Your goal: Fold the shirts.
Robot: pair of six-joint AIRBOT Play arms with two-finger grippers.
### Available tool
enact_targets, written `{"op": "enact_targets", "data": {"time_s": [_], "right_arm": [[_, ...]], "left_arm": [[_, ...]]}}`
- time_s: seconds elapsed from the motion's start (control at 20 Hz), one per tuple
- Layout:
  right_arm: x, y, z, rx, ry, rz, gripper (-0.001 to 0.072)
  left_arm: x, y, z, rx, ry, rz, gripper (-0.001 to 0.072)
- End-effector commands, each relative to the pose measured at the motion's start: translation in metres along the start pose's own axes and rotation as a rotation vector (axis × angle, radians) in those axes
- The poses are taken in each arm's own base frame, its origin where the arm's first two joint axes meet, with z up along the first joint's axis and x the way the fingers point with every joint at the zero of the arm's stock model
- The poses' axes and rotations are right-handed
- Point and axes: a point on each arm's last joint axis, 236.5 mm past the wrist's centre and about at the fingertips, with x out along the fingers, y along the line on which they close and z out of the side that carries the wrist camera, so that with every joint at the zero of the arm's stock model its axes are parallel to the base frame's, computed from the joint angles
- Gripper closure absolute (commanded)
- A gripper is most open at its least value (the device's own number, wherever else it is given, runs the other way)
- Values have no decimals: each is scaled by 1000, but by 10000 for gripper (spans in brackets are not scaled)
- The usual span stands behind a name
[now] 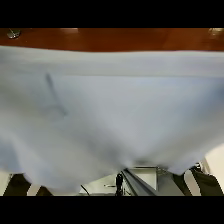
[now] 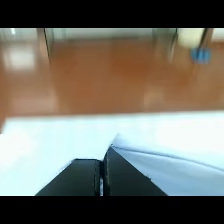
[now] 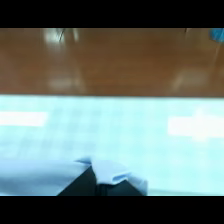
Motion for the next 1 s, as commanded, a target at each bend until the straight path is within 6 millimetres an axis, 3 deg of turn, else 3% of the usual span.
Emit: {"op": "enact_targets", "data": {"time_s": [0.0, 0.2, 0.35, 0.55, 0.65, 0.8, 0.95], "right_arm": [[78, -16, -46, 97, 169, 91, 691], [189, -53, -89, 204, 270, 154, 691], [271, -87, -97, 316, 290, 168, 691], [369, -121, -113, 517, 287, 201, 691], [406, -125, -125, 594, 328, 238, 691], [450, -114, -141, 616, 393, 269, 691], [472, -104, -161, 651, 457, 287, 691]], "left_arm": [[88, 4, -60, -128, 146, -68, 689], [187, 23, -111, -277, 233, -74, 690], [254, 41, -143, -368, 294, -54, 689], [325, 54, -187, -443, 381, -36, 689], [349, 47, -206, -443, 432, -48, 689], [377, 33, -230, -439, 487, -69, 689], [386, 22, -257, -475, 561, -83, 688]]}}
